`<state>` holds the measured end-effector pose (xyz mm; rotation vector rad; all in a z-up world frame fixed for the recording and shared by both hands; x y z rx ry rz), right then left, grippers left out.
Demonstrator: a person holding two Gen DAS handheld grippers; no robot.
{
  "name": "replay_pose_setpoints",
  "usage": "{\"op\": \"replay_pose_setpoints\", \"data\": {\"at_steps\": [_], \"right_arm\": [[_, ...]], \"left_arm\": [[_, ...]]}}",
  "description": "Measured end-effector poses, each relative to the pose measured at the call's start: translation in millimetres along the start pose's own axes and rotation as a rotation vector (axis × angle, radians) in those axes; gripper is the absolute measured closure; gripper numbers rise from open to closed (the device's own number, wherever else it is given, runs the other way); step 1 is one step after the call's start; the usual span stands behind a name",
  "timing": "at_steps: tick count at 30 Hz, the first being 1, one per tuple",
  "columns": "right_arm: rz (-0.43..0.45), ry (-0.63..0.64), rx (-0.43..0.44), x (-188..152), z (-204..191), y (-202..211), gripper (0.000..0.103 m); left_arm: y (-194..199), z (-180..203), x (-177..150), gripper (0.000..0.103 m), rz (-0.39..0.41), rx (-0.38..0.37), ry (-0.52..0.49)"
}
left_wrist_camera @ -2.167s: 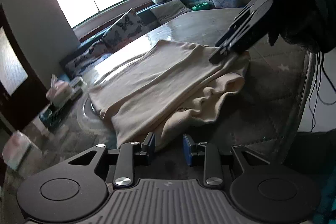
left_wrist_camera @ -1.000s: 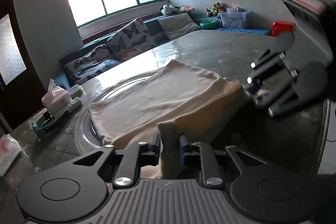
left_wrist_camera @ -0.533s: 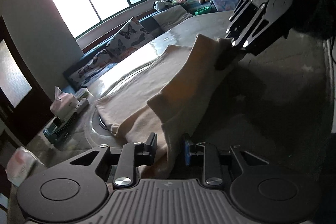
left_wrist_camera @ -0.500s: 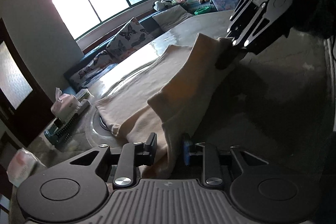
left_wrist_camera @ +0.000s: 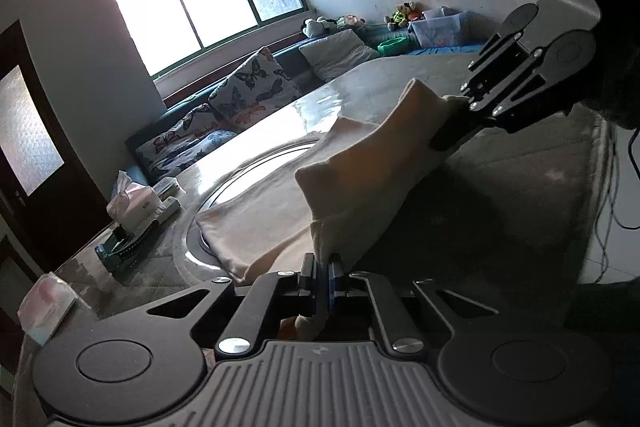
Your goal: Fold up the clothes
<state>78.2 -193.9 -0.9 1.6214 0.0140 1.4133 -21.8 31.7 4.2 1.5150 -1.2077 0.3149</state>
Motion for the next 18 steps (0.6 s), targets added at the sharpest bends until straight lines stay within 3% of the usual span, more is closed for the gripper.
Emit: {"op": "replay_pose_setpoints", "data": {"at_steps": [7,16,18], "right_arm": [[0.004,0.015,0.061,-13,-29,56,0.098],[-0.052,0.004,0.067,-33,-46,50,0.098],[-0.066,0.007,0.079,-37,-49,48,0.091]], "left_arm": [[49,15,-16,0.097,-0.040,-0.059,0.047],[46,22,-22,0.097,-0.045,-0.041,0.067],[46,22,-22,0.097,-0.042,-0.038,0.072]]}}
Point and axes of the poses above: each gripper's, at about its wrist camera, not at the fingertips, and y roughly against the way its jaws point, z to its right, x to its top, the point moved 1 cm from there along -y, roughly the way its jaws point, and after that the axes turned 4 degrees about -z, right-handed, at the moved point
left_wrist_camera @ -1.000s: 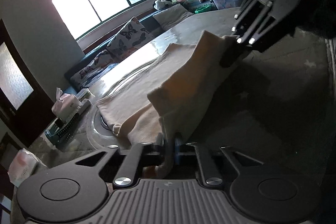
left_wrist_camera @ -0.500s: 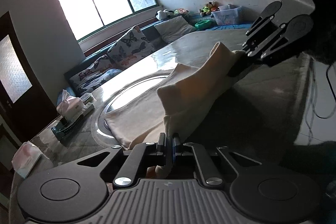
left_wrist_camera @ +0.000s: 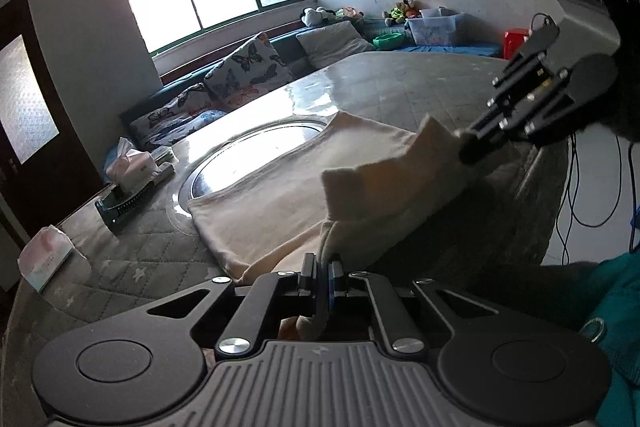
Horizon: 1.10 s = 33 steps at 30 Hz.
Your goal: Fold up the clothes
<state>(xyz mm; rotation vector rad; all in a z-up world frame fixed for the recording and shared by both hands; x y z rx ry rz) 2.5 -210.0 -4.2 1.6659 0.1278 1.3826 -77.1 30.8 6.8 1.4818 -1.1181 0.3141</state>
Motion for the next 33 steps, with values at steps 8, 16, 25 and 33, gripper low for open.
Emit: {"op": "replay_pose_setpoints", "data": {"at_steps": [8,16,25,33], "right_arm": [[-0.039,0.002,0.040,-12,-8,-12,0.091],[0.000,0.065,0.100,-1,-21,23,0.099],[0.045,0.087,0.061,29,-14,40,0.099],[0.039,0.036,-0.016,77,45,-5,0.099]], "left_arm": [[4,-2,1,0.098,0.010,-0.001,0.009],[33,-3,-4,0.098,0.036,-0.014,0.035],[28,-19,17,0.098,0.089,0.025,0.050],[-38,-72,65,0.098,0.088,0.063,0.071]]}}
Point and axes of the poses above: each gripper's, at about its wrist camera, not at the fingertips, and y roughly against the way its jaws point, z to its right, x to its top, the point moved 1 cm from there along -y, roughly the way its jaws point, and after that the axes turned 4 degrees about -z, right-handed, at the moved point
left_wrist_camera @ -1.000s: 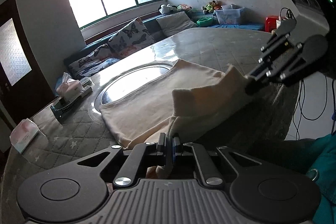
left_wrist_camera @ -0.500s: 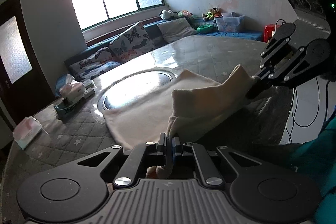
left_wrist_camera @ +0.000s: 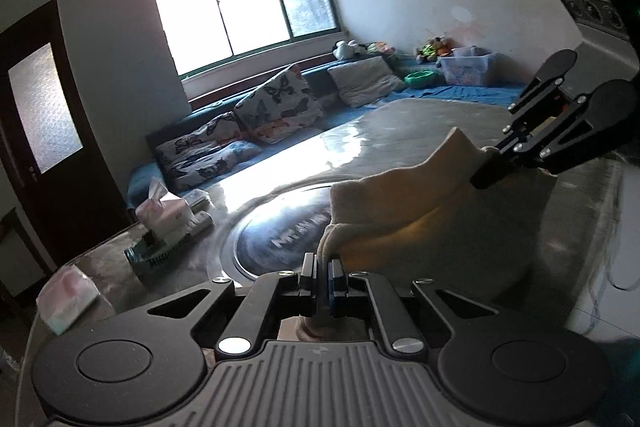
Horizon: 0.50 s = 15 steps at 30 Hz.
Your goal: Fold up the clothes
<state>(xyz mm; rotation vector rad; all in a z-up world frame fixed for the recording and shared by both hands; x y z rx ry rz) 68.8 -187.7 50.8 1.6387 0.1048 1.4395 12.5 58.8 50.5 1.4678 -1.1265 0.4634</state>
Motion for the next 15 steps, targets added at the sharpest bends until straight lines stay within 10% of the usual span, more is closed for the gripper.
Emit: {"op": "replay_pose_setpoints", "data": {"at_steps": [9,15], "right_arm": [[-0.124,-0.182,-0.062,14,71,-115,0.096],[-0.141,-0.317,-0.106,-3,92,-141,0.083]], "left_arm": [[-128,-48,6,0.093,-0.162,0.052,0.120],[-143,-70,-8,0.093,-0.222,0.131,0.206]]}}
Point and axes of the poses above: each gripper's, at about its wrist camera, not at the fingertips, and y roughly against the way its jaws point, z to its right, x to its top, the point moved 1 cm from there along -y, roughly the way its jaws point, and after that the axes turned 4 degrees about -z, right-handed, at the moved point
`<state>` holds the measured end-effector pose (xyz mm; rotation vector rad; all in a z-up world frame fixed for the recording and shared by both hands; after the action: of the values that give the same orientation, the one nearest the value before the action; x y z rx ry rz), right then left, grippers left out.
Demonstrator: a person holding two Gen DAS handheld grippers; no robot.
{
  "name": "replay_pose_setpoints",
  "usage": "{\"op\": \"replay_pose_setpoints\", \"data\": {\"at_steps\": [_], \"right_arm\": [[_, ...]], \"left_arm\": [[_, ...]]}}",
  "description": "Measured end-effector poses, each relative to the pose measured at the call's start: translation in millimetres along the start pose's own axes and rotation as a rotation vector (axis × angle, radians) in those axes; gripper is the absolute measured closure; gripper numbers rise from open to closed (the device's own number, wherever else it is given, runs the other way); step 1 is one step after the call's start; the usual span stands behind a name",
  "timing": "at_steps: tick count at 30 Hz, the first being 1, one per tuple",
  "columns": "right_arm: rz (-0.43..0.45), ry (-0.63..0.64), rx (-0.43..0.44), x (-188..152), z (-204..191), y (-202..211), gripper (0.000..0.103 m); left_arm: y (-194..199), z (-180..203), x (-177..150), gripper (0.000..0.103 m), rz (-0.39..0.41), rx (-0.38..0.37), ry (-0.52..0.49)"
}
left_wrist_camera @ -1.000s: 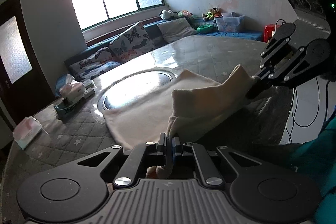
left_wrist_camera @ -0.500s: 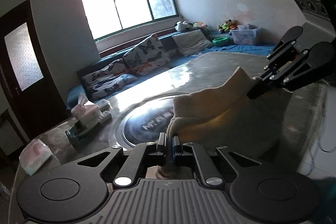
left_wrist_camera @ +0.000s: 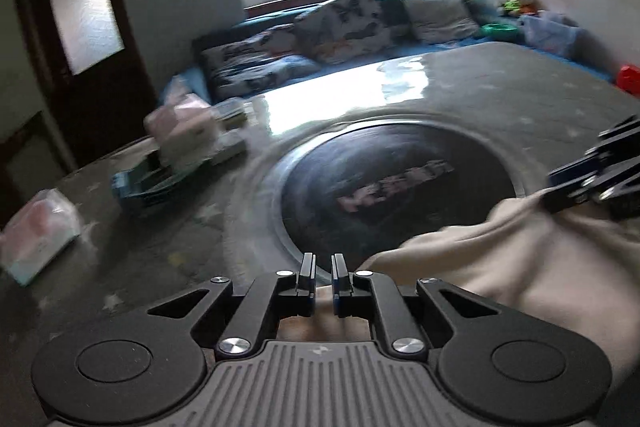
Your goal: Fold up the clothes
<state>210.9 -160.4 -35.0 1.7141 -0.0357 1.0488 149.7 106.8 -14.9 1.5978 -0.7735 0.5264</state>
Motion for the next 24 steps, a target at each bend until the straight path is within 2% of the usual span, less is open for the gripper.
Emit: {"op": "replay_pose_setpoints", "data": {"at_steps": [2,4,8,11,14,18,24], "right_arm": [[0.035,-0.003,-0.021,2,1,9,0.083],[0.062,-0.008,-0.003,5,-1,18,0.083],[0.056,-0.023,0.072,12,-16,19,0.083],[0.036,-0.024,0.084,14,-25,7,0.083],[0.022,-0.034,0.088,14,-30,-4,0.081],[0.009,-0.037,0.077,12,-34,-16,0.081],[0.013,-0.033,0.091,16,-37,-18,0.080]], "left_arm": [[10,-6,-1,0.093,0.006,-0.012,0.040],[23,-2,-1,0.093,0.022,-0.039,0.039],[38,23,0,0.093,0.037,-0.135,0.010],[32,38,4,0.093,0.028,-0.195,0.010],[17,47,6,0.093,0.007,-0.200,0.004],[-8,42,4,0.093,-0.041,-0.153,0.045],[-12,27,2,0.093,-0.037,-0.173,0.111]]}}
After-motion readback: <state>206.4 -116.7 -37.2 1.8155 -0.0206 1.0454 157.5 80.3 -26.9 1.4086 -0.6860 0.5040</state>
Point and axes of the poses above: each gripper's, at about its wrist camera, not at the fingertips, and y roughly against the way its jaws point, z to its right, x to its top, the point moved 1 cm from there along -y, roughly the way its jaws point, and after that the axes turned 4 degrees about -z, right-handed, at the moved point
